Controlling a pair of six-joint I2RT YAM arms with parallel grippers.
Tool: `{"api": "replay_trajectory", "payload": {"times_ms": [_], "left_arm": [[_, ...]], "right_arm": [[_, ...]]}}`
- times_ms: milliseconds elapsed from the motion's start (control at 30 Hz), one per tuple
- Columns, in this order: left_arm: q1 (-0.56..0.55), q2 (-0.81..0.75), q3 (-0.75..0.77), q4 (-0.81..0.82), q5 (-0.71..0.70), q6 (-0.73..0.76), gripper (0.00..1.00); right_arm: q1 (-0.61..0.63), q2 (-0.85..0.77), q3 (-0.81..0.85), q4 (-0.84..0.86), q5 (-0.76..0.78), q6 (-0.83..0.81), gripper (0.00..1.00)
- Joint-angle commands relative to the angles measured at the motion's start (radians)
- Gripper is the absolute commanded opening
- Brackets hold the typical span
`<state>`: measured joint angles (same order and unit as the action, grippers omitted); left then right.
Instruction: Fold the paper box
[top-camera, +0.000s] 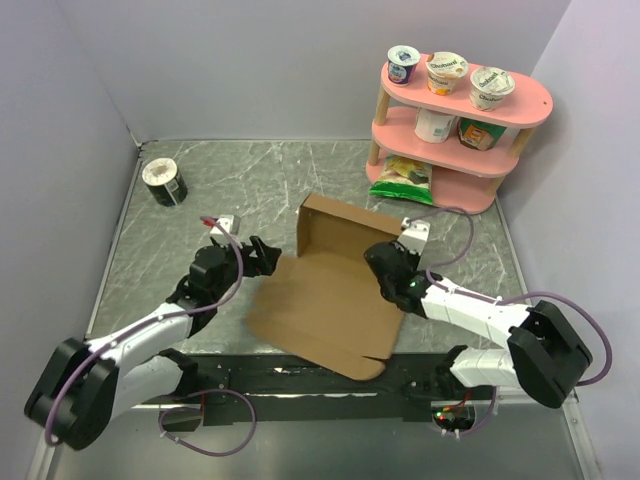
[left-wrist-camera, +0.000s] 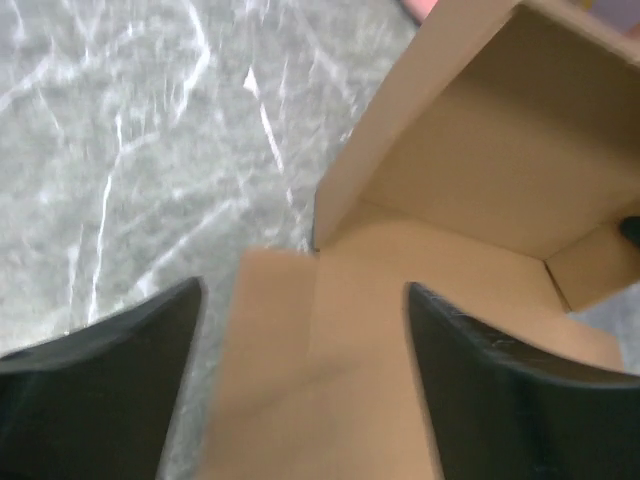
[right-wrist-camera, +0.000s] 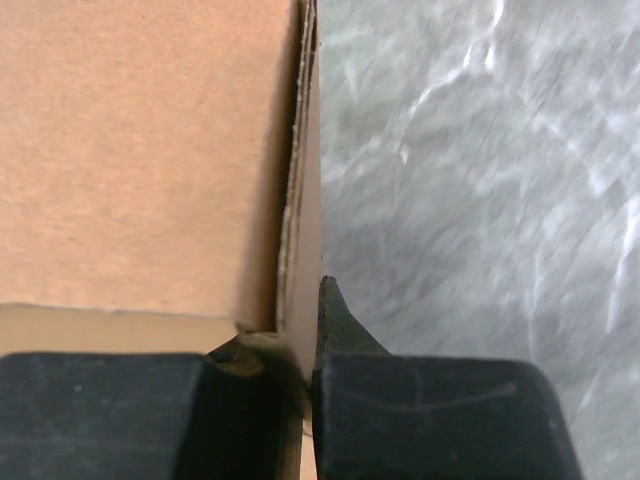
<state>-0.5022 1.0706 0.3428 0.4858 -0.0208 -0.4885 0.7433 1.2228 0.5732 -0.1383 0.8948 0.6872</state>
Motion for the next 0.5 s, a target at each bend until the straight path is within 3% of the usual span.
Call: {"api": "replay_trajectory", "payload": {"times_ms": [0,233,467], "left_arm": [[0.005,-0.118,0.018,-0.027,0.028,0.013,0.97],[0.011,-0.291,-0.008,-0.096,-0.017,-0.008,0.96],[0.017,-0.324,0.09,-0.216,-0.019,-0.025,0.96]], "right_arm": [[-0.058,0.021,0.096,0.091,-0.101,-0.242,0.0],[-0.117,0.122,0.235,-0.03,-0.362,-0.333,0.0],[-0.165,0.182,0.303,-0.087,-0.574,-0.436,0.0]]}}
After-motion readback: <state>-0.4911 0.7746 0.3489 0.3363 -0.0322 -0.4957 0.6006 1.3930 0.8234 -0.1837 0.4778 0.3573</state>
